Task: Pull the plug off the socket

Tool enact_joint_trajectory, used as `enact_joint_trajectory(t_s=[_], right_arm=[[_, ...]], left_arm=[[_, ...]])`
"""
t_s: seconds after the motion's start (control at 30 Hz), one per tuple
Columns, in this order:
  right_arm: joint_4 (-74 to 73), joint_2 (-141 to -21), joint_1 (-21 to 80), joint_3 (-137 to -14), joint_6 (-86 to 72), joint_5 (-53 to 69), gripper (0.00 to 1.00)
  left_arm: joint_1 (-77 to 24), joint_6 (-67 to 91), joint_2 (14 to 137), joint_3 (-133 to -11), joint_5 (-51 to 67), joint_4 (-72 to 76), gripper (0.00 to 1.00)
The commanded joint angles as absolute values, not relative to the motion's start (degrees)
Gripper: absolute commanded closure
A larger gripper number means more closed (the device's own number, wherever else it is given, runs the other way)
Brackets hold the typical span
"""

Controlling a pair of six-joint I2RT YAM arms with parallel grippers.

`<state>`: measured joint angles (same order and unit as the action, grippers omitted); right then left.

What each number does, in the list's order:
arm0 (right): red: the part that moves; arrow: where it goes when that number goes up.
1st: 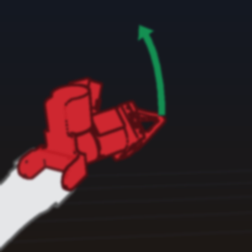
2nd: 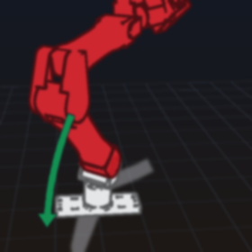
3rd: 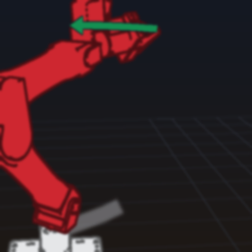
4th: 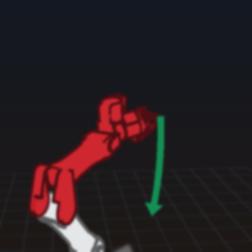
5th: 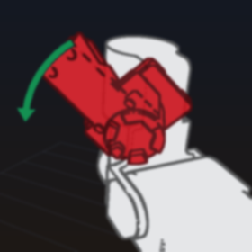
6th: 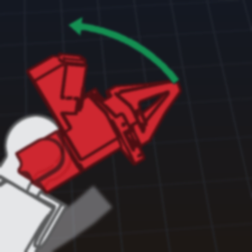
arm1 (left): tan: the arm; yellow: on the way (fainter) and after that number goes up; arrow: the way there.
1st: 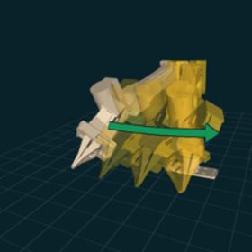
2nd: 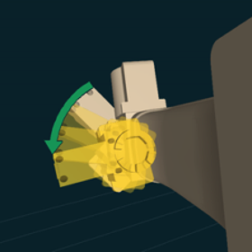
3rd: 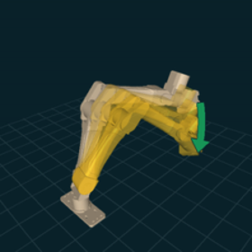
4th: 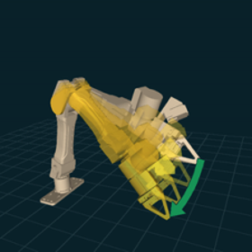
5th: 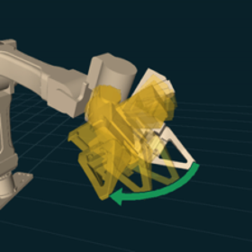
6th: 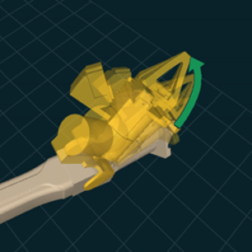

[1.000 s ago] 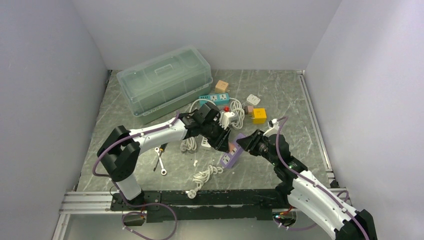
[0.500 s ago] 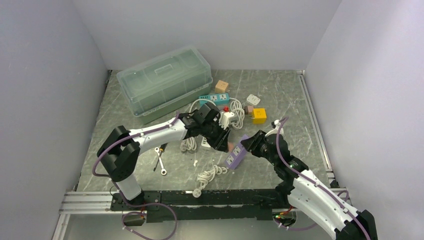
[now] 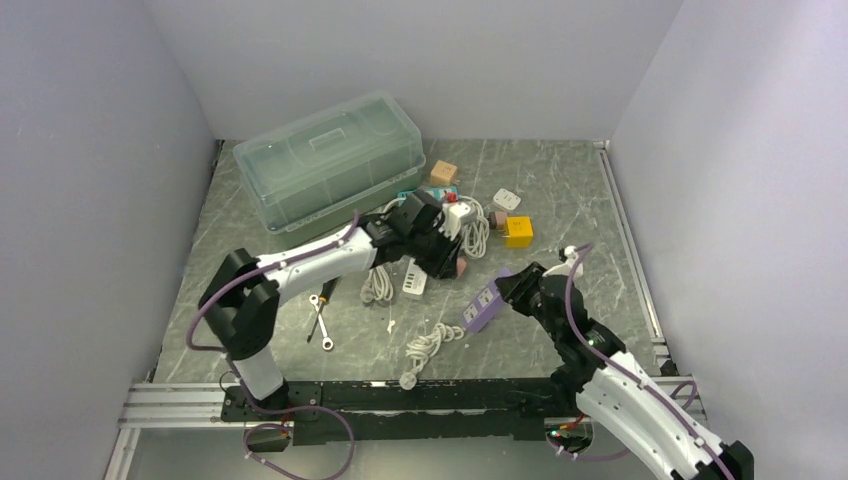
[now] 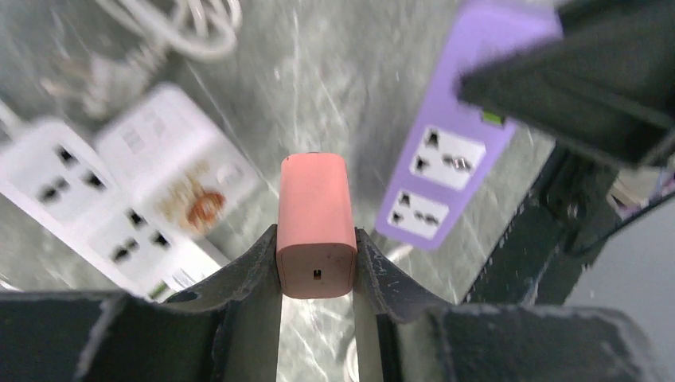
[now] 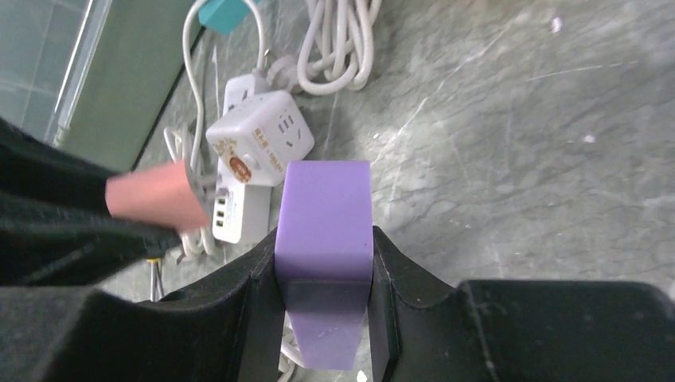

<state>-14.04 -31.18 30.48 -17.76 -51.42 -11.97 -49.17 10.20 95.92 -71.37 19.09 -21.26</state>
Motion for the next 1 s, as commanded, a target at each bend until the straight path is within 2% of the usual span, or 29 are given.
enact_joint_trajectory(t_s=[0.0, 0.17, 0.37, 0.5, 0.7, 0.77, 0.8, 0.97], right_arm=[[-17.49, -24.46, 30.23, -16.97, -51.35, -20.66, 1.0], [-27.5, -19.88, 30.14, -19.83, -50.99, -26.6, 1.0], [-30.41, -17.51, 30.06, -17.85, -54.33, -28.28, 1.0], [-29.77, -18.9, 30.06, -16.28, -57.61, -28.43, 0.86], [-24.89, -24.67, 30.04, -14.57, -58.35, -27.23, 0.81], [-24.11, -26.6, 29.98, -14.53, -58.8, -27.0, 0.79], [-23.9, -27.35, 29.97, -14.43, -58.92, -26.91, 0.74], [-24.42, -29.19, 29.97, -14.29, -60.04, -26.98, 0.42]], left_arm=[[-49.22, 10.05, 102.99, -83.51, 13.14, -19.87, 1.0], [-50.06, 10.12, 114.63, -94.86, 15.05, -24.46, 1.0], [-52.48, 8.96, 119.51, -95.67, 15.73, -26.44, 1.0], [-54.13, 7.76, 120.75, -94.35, 13.94, -27.73, 1.0], [-54.8, 8.36, 124.06, -95.98, 12.24, -30.58, 0.99], [-54.79, 9.0, 123.98, -95.43, 12.41, -29.59, 0.9], [-54.84, 9.29, 123.75, -94.94, 12.76, -28.75, 0.84], [-54.84, 10.01, 123.04, -94.39, 12.22, -28.3, 0.4]])
